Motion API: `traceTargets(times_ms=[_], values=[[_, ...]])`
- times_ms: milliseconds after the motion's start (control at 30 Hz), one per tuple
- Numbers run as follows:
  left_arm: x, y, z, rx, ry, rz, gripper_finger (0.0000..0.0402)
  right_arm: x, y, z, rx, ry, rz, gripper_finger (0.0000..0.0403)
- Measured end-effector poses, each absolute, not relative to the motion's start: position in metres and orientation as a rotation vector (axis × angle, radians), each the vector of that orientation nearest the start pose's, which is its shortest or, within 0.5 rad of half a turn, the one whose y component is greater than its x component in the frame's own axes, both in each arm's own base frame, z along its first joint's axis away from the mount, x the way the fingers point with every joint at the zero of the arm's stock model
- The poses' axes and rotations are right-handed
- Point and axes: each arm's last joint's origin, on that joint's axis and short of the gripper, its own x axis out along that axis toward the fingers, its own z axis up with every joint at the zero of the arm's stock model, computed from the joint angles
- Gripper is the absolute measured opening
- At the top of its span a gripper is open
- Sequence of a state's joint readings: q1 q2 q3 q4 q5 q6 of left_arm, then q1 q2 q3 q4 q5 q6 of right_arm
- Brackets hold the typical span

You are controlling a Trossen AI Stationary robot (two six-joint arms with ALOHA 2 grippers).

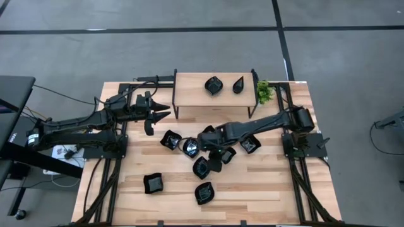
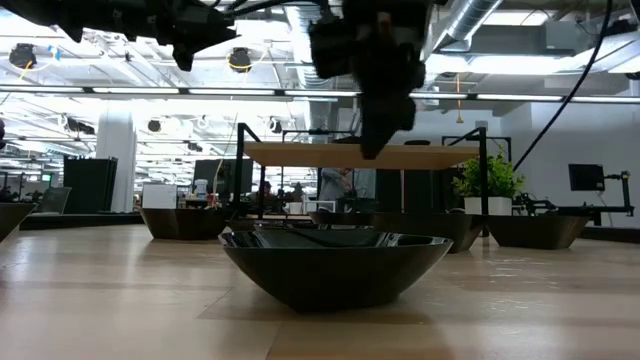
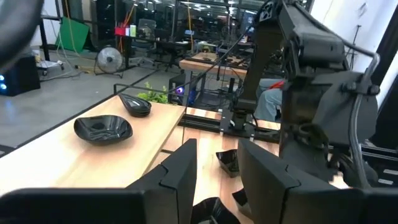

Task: Pick & Place Mini shaped plates
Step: Stack the middle black leaf shaped plate on top of the other black leaf shaped plates on the shelf

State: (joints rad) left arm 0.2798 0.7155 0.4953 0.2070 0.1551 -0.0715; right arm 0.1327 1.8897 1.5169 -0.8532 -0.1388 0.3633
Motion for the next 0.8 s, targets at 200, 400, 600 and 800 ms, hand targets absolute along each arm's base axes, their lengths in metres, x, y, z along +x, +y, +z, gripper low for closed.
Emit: traceTargets(times_ms=[200,400,600,800], values=[[0.164,0.042,0.28,-0.098,0.007,0.125,0.0118,0.397,0.053,0.215,0.313,1.207,0.067,0.0063],[0.164,0.042,0.28,-0.098,0.007,0.12,0.0118,0.4,0.052,0.202,0.306,1.251,0.076,0.0063],[0.164,0.042,0.28,-0.098,0.008,0.114,0.0118,0.404,0.052,0.198,0.306,1.233,0.08,0.0063],[0.164,0.042,0.28,-0.098,0.008,0.114,0.0118,0.408,0.053,0.184,0.311,1.252,0.072,0.0063]])
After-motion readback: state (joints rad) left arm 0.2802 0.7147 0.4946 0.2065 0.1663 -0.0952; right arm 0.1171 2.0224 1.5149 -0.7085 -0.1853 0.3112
